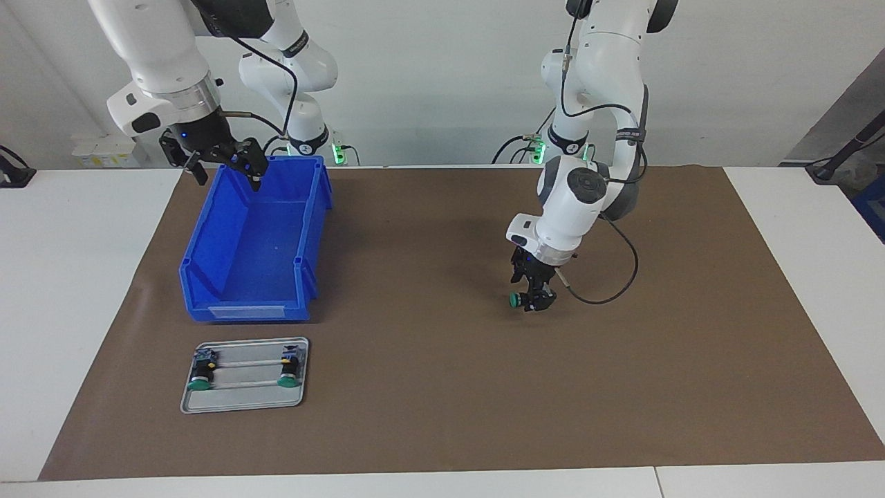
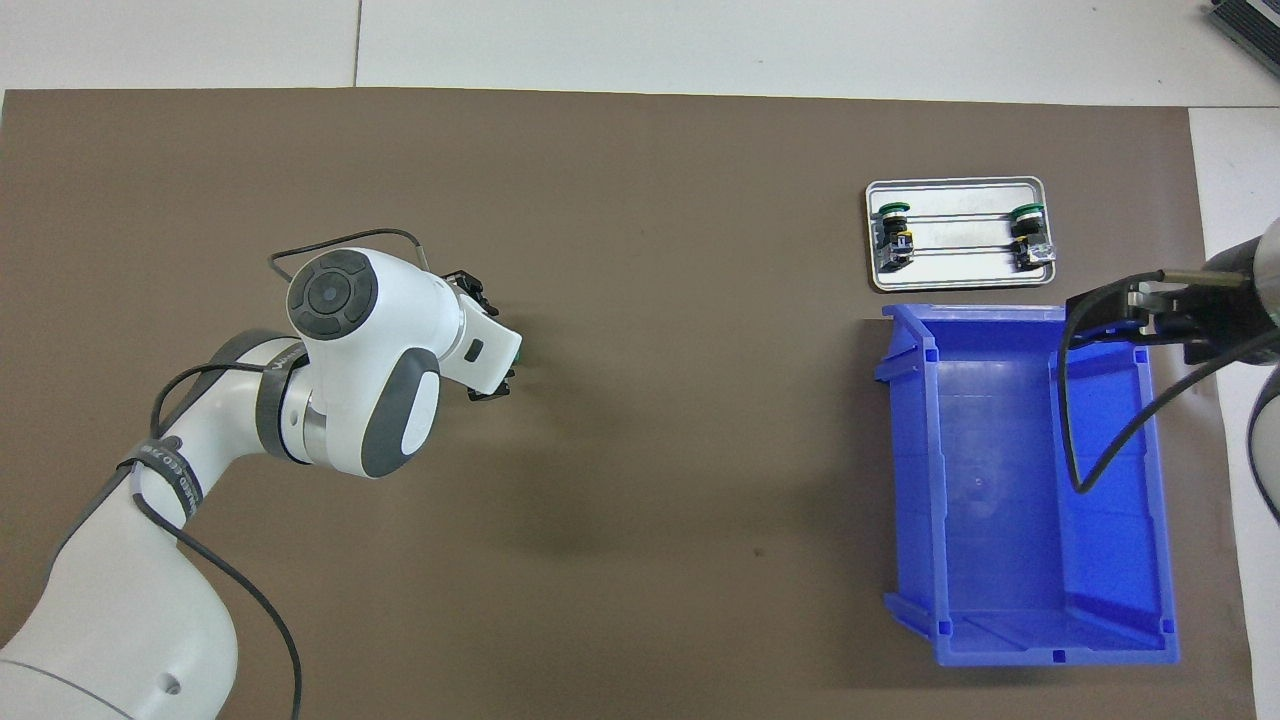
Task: Place and press button with both arms
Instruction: 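Move the left gripper toward the button module on the table, then lower the open left gripper around the button module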
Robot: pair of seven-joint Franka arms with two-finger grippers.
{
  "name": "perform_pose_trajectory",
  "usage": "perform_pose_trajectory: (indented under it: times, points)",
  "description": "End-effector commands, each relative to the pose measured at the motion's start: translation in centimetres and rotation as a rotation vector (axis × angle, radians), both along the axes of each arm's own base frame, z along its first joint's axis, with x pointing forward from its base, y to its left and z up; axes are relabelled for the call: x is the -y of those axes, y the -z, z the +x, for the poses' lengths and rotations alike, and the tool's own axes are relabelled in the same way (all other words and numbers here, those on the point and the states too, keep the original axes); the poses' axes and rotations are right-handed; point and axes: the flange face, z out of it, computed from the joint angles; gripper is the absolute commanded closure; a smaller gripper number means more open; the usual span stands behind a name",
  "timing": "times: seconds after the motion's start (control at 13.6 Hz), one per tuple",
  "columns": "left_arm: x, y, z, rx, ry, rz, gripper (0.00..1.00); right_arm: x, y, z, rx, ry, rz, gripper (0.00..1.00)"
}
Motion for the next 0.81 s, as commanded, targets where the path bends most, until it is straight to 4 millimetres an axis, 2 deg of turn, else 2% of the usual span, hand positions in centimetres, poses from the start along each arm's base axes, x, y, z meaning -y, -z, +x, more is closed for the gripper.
perform_pose_trajectory:
  times: [0.0, 0.15, 0.59, 0.74]
  points:
    - [0.3, 0.4, 0.2, 0.006, -0.016, -0.008, 0.06, 0.3, -0.1, -0.6, 0.010, -0.011, 0.025, 0.00]
    - [0.3, 0.5, 0.0, 0.001, -0.014, -0.006, 0.01, 0.3, -0.1, -0.6, 0.012, -0.013, 0.025, 0.00]
    - [0.7, 1.2, -0.6, -0.006, -0.002, 0.001, 0.01, 0.3, -0.1, -0.6, 0.015, -0.015, 0.027, 0.00]
    - [0.8, 1.8, -0.8, -0.006, -0.003, 0.003, 0.01, 1.2, 0.0, -0.5, 0.013, -0.001, 0.029, 0.00]
